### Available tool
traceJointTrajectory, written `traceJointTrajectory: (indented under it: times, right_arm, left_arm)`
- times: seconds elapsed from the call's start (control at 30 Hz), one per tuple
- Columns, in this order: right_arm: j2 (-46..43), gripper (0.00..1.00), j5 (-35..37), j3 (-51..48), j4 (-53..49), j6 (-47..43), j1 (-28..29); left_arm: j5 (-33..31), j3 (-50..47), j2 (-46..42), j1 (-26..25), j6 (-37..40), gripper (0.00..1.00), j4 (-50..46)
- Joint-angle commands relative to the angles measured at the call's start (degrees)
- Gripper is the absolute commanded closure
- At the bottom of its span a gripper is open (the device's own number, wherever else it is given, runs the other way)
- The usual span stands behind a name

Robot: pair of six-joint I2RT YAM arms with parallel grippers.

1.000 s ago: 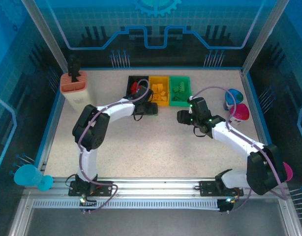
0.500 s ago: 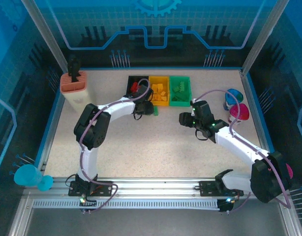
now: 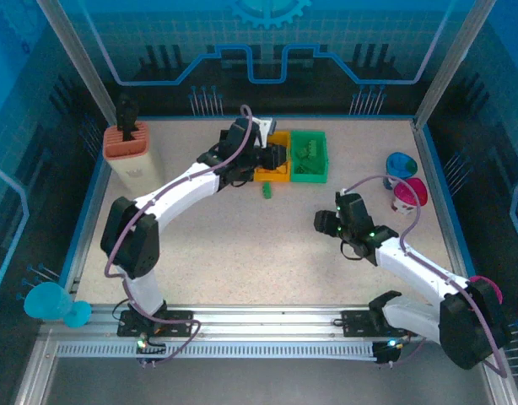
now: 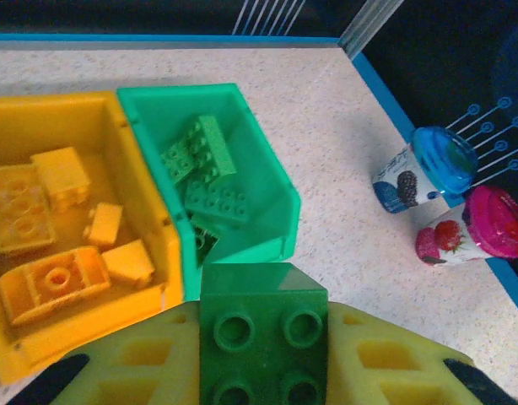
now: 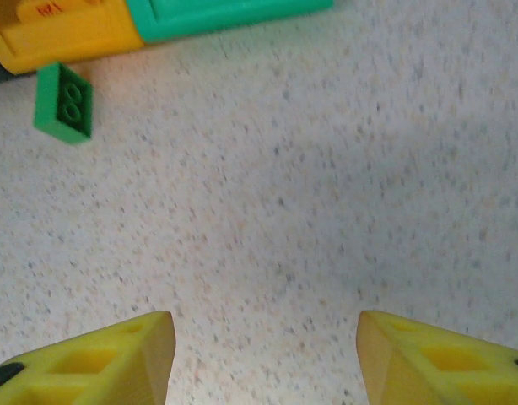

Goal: Sort the legos into containers by color
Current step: Place the lego in the container.

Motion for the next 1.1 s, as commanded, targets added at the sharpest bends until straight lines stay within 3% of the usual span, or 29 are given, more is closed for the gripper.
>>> traceJointTrajectory:
  times: [0.0, 0.47, 0.63, 0.7, 0.73, 0.8, 0.83, 1.07]
  right_arm:
    - [-3.08, 0.40, -0.49, -3.06, 0.76, 3.43, 2.56]
    - [-13.49, 0.41, -0.03, -7.49, -6.63, 1.45, 4.27]
    - [-16.08, 0.41, -0.60, -9.24, -7.23, 1.99, 4.51]
    - [-16.35, 0.41, 0.26, -8.70, -8.68, 1.29, 4.50]
    - [-16.60, 0.41, 0.58, -8.20, -9.37, 0.92, 4.50]
    - [-16.95, 0.41, 0.56, -7.37, -10.10, 0.26, 4.50]
    - [-17.01, 0.40, 0.42, -7.06, -10.17, 0.07, 4.50]
    - [-11.15, 0.35, -0.35, -3.83, -9.11, -2.39, 4.57]
  left_arm:
    - [3.49, 3.64, 4.43, -0.84, 1.53, 0.69, 2.11]
    - [-0.32, 22.43, 22.50, -2.62, 3.49, 0.69, -2.20]
    - [-0.82, 28.60, 27.07, -2.83, 4.13, 0.64, -4.92]
    - [-1.04, 30.83, 28.43, -2.85, 4.41, 0.55, -6.44]
    - [-0.88, 32.18, 28.89, -2.82, 4.54, 0.45, -7.96]
    - [-0.06, 33.16, 28.06, -3.10, 5.25, 0.15, -9.65]
    - [0.17, 32.26, 26.86, -3.54, 6.44, 0.10, -9.20]
    - [-2.16, 19.58, 12.71, -5.50, 9.75, 0.04, -5.03]
